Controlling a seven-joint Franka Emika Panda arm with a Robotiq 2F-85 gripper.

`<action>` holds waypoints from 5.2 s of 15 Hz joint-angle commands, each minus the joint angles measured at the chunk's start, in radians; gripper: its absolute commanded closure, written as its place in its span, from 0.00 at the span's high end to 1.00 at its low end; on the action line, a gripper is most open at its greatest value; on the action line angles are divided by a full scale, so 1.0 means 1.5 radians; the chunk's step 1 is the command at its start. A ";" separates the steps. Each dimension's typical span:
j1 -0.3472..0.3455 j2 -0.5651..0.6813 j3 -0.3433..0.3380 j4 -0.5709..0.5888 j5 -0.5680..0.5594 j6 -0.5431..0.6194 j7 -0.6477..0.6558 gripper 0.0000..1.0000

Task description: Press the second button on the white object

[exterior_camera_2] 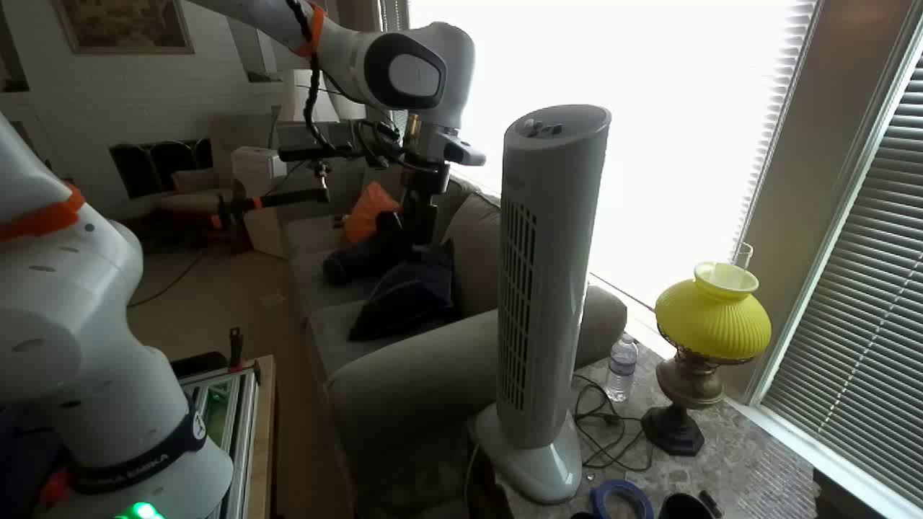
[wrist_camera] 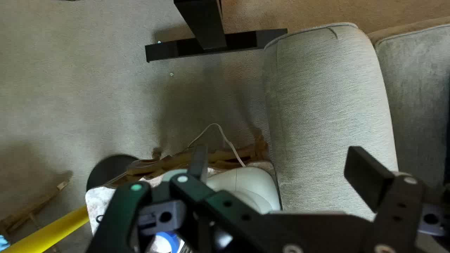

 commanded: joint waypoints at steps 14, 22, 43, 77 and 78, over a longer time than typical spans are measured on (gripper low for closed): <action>-0.019 -0.071 -0.060 0.163 -0.010 -0.107 -0.010 1.00; -0.056 -0.045 -0.085 0.347 -0.097 -0.052 -0.048 0.58; -0.037 0.006 -0.145 0.384 0.060 -0.014 -0.351 0.01; -0.024 -0.008 -0.142 0.271 0.060 0.090 -0.497 0.00; -0.023 -0.008 -0.141 0.266 0.058 0.094 -0.495 0.00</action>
